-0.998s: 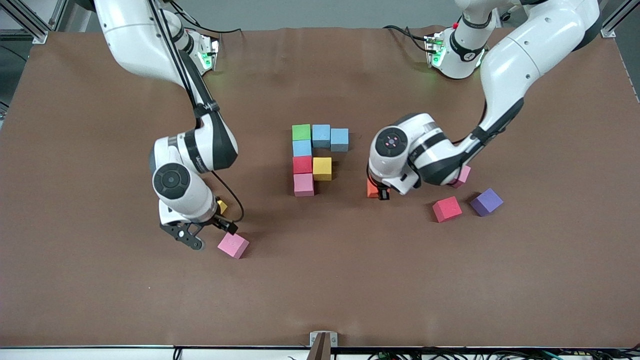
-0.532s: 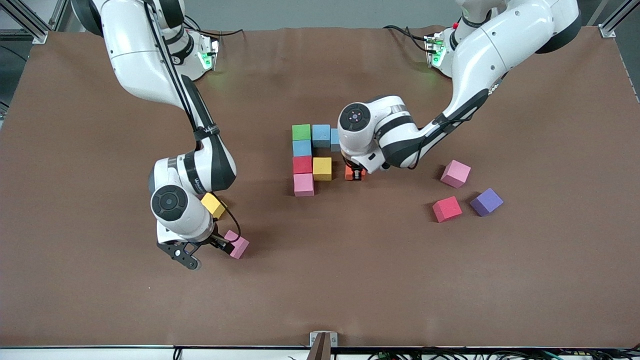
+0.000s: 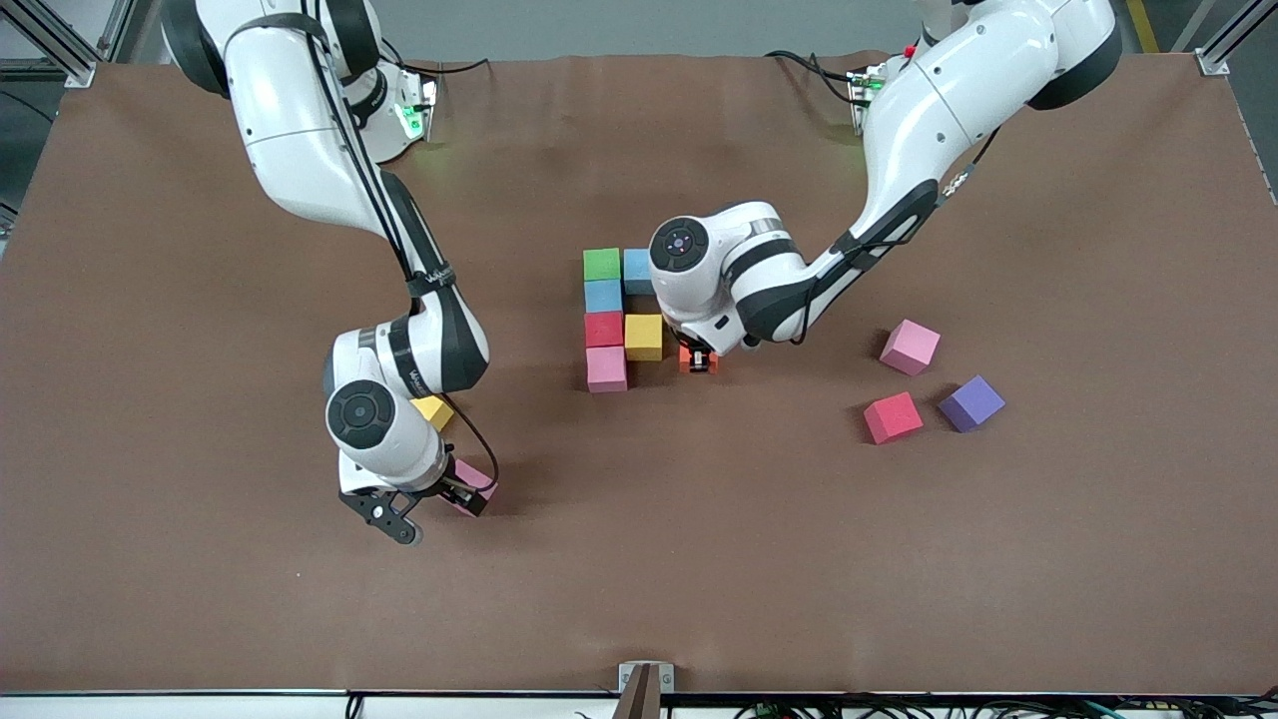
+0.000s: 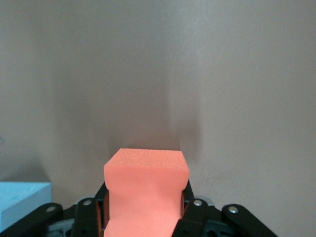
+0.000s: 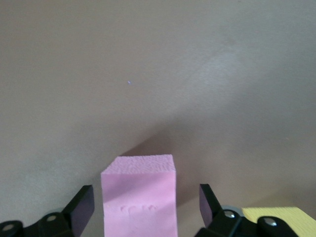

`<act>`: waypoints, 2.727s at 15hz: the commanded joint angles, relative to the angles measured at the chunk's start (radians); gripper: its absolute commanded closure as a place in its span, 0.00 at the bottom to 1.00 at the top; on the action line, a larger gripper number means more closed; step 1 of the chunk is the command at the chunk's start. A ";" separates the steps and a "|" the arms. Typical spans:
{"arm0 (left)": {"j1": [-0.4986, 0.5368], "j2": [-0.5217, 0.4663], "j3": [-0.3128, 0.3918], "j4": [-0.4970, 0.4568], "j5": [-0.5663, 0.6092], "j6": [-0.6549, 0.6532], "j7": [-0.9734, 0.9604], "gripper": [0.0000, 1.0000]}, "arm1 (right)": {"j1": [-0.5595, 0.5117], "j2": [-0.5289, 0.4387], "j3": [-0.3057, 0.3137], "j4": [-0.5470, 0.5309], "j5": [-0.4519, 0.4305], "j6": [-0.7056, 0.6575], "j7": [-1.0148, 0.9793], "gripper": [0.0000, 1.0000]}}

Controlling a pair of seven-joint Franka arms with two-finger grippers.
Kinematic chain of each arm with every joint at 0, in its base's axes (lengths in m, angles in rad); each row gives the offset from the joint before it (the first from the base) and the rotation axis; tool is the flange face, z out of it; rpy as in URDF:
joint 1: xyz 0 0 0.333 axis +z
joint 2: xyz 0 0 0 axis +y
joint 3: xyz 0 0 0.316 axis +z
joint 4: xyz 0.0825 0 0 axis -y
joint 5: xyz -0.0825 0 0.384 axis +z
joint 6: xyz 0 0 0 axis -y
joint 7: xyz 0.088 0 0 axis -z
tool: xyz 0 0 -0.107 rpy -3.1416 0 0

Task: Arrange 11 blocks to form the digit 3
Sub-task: 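Place the orange cube by the yellow cube while the right gripper carries pink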

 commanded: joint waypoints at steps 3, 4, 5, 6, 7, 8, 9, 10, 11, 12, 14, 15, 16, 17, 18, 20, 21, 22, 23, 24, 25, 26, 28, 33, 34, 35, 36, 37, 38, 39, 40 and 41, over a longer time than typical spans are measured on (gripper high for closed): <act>-0.049 0.014 0.012 0.015 -0.006 0.001 -0.144 0.73 | 0.006 0.020 0.004 0.020 0.016 0.010 0.017 0.34; -0.055 0.015 0.012 0.015 -0.012 0.003 -0.144 0.73 | 0.010 0.020 0.004 0.020 0.018 0.010 0.018 0.40; -0.057 0.015 0.012 0.015 -0.015 0.005 -0.144 0.73 | 0.013 0.020 0.004 0.020 0.018 0.010 0.018 0.49; -0.060 0.015 0.012 0.015 -0.015 0.005 -0.144 0.73 | 0.015 0.019 0.005 0.019 0.021 0.008 0.018 0.55; -0.060 0.015 0.012 0.015 -0.015 0.005 -0.146 0.73 | 0.020 0.020 0.005 0.019 0.035 0.010 0.017 0.66; -0.061 0.017 0.012 0.015 -0.020 0.005 -0.146 0.73 | 0.024 0.019 0.005 0.019 0.041 0.010 0.012 0.77; -0.063 0.018 0.012 0.015 -0.024 0.005 -0.146 0.73 | 0.030 0.019 0.005 0.019 0.041 0.010 0.012 0.86; -0.069 0.021 0.012 0.015 -0.024 0.005 -0.146 0.73 | 0.039 0.019 0.005 0.019 0.042 0.010 0.012 0.92; -0.072 0.023 0.013 0.016 -0.026 0.005 -0.146 0.72 | 0.050 0.019 0.005 0.019 0.042 0.010 0.018 0.94; -0.070 0.023 0.013 0.018 -0.027 0.006 -0.146 0.72 | 0.061 0.019 0.005 0.019 0.042 0.008 0.015 0.96; -0.070 0.024 0.015 0.027 -0.027 0.006 -0.146 0.72 | 0.082 0.019 0.005 0.017 0.041 0.008 0.000 0.96; -0.070 0.026 0.015 0.027 -0.027 0.006 -0.144 0.71 | 0.095 0.019 0.004 0.016 0.038 0.008 -0.012 0.96; -0.070 0.026 0.018 0.027 -0.027 0.006 -0.144 0.65 | 0.102 0.019 0.004 0.017 0.036 0.008 -0.047 0.96; -0.069 0.024 0.018 0.027 -0.026 0.006 -0.144 0.52 | 0.116 0.019 0.004 0.017 0.035 0.008 -0.125 0.96; -0.067 0.023 0.018 0.028 -0.026 0.006 -0.134 0.14 | 0.127 0.017 0.005 0.019 0.041 0.008 -0.185 0.96; -0.061 0.017 0.018 0.039 -0.026 0.006 -0.129 0.00 | 0.148 0.017 0.004 0.019 0.039 0.008 -0.212 0.96; -0.057 0.014 0.016 0.042 -0.026 0.001 -0.128 0.00 | 0.158 0.016 0.004 0.019 0.039 0.008 -0.212 0.96; -0.051 0.008 0.015 0.042 -0.026 -0.003 -0.126 0.00 | 0.165 0.017 0.004 0.019 0.039 0.007 -0.216 0.96; -0.049 -0.002 0.013 0.041 -0.026 -0.006 -0.118 0.00 | 0.176 0.017 0.004 0.020 0.039 0.008 -0.216 0.96; -0.046 -0.012 0.010 0.038 -0.027 -0.009 -0.102 0.00 | 0.188 0.017 0.005 0.023 0.039 0.007 -0.219 0.96; -0.041 -0.026 0.007 0.033 -0.029 -0.018 -0.082 0.00 | 0.197 0.017 0.005 0.028 0.038 0.007 -0.224 0.96; -0.029 -0.037 -0.014 0.029 -0.043 -0.034 -0.059 0.00 | 0.205 0.017 0.005 0.039 0.039 0.001 -0.232 0.96; 0.040 -0.042 -0.087 0.022 -0.087 -0.083 0.028 0.00 | 0.205 0.016 0.034 0.051 0.039 -0.015 -0.235 0.96; 0.205 -0.042 -0.243 0.025 -0.096 -0.205 0.170 0.00 | 0.213 0.016 0.076 0.079 0.039 -0.041 -0.235 0.96; 0.248 -0.042 -0.266 0.027 -0.096 -0.212 0.240 0.00 | 0.214 0.014 0.082 0.079 0.039 -0.039 -0.232 0.96; 0.285 -0.042 -0.280 0.028 -0.096 -0.212 0.330 0.00 | 0.220 0.014 0.084 0.077 0.041 -0.035 -0.227 0.96; 0.316 -0.043 -0.284 0.032 -0.093 -0.213 0.416 0.00 | 0.231 0.011 0.084 0.074 0.038 -0.035 -0.227 0.96; 0.348 -0.057 -0.289 0.035 -0.089 -0.224 0.500 0.00 | 0.236 0.011 0.084 0.068 0.038 -0.036 -0.229 0.96; 0.377 -0.064 -0.292 0.035 -0.089 -0.233 0.579 0.00 | 0.240 0.011 0.082 0.063 0.038 -0.038 -0.230 0.96; 0.411 -0.072 -0.296 0.035 -0.086 -0.242 0.660 0.00 | 0.247 0.011 0.082 0.057 0.036 -0.038 -0.230 0.96; 0.442 -0.077 -0.300 0.035 -0.084 -0.245 0.740 0.00 | 0.250 0.011 0.082 0.047 0.035 -0.035 -0.230 0.96; 0.474 -0.089 -0.306 0.032 -0.083 -0.246 0.848 0.00 | 0.254 0.011 0.082 0.040 0.033 -0.033 -0.230 0.95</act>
